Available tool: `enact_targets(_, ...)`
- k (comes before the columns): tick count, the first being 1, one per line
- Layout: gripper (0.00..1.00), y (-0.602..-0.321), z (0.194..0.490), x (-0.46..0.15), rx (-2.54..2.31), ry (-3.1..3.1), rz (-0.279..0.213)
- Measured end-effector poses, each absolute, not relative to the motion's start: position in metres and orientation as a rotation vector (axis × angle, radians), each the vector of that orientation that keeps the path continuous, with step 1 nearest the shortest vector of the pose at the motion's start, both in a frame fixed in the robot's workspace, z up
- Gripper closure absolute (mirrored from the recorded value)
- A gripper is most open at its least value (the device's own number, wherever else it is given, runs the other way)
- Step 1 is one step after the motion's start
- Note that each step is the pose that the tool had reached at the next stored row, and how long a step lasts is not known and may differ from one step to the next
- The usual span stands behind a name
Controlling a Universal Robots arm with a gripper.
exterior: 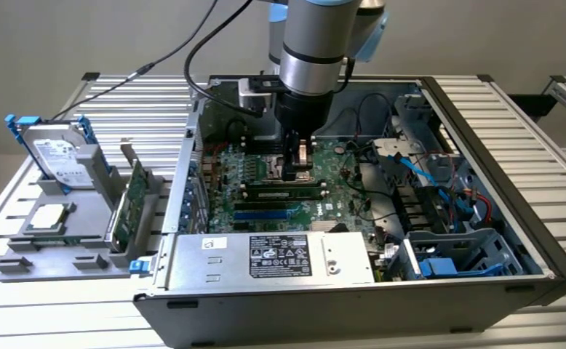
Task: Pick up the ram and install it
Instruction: 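Press down the ram until it locks into place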
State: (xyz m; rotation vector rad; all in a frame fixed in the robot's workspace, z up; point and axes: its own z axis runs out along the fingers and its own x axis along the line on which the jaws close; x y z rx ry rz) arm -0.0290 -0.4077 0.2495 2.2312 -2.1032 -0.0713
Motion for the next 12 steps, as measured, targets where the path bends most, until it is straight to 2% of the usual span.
enact_targets(12, 0.89, -0.4079, 0.2496, -0.0290, 2.122, -2.232, -0.071)
